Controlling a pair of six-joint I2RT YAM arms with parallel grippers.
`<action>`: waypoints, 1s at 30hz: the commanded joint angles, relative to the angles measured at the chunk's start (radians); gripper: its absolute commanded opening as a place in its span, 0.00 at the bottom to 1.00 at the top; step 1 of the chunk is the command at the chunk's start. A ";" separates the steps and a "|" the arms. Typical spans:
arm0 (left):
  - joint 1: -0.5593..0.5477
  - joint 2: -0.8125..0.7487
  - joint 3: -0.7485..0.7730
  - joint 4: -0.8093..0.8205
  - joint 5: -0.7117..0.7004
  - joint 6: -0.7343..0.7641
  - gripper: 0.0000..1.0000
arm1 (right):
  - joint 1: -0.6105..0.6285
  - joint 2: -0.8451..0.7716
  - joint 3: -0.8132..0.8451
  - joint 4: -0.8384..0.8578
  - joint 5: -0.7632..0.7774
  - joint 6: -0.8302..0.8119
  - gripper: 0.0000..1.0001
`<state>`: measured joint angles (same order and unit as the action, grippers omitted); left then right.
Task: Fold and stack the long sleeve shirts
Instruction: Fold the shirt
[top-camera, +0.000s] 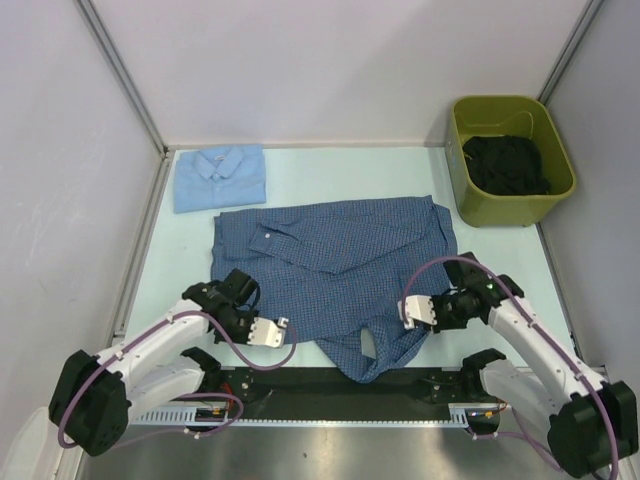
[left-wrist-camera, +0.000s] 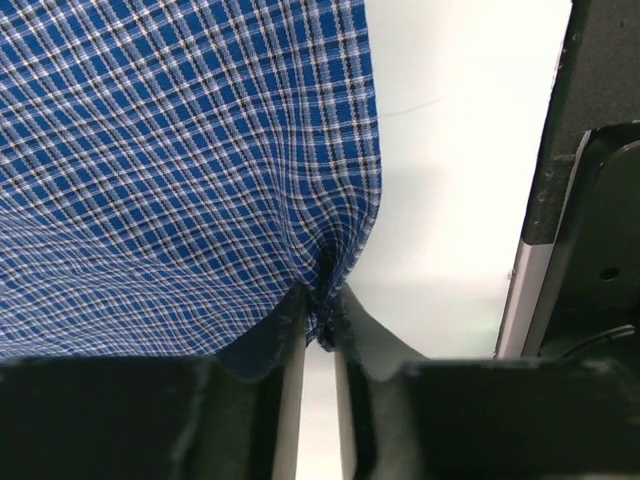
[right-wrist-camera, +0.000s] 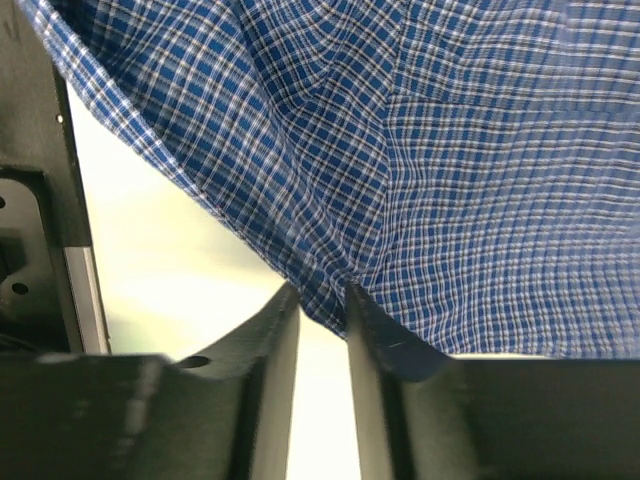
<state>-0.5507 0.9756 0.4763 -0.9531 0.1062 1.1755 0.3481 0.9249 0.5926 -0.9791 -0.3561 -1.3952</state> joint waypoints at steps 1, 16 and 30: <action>0.001 -0.009 0.005 -0.013 -0.002 -0.016 0.08 | 0.003 -0.084 -0.007 -0.055 0.019 -0.044 0.25; 0.198 -0.060 0.116 -0.142 0.027 0.058 0.00 | -0.241 -0.051 0.108 -0.164 -0.033 -0.160 0.00; 0.264 0.074 0.177 -0.058 0.096 -0.013 0.00 | -0.270 0.042 0.204 -0.141 -0.155 -0.080 0.38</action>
<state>-0.2977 1.0168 0.6025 -1.0359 0.1581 1.1938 0.0814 0.9771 0.7574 -1.0954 -0.4564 -1.4658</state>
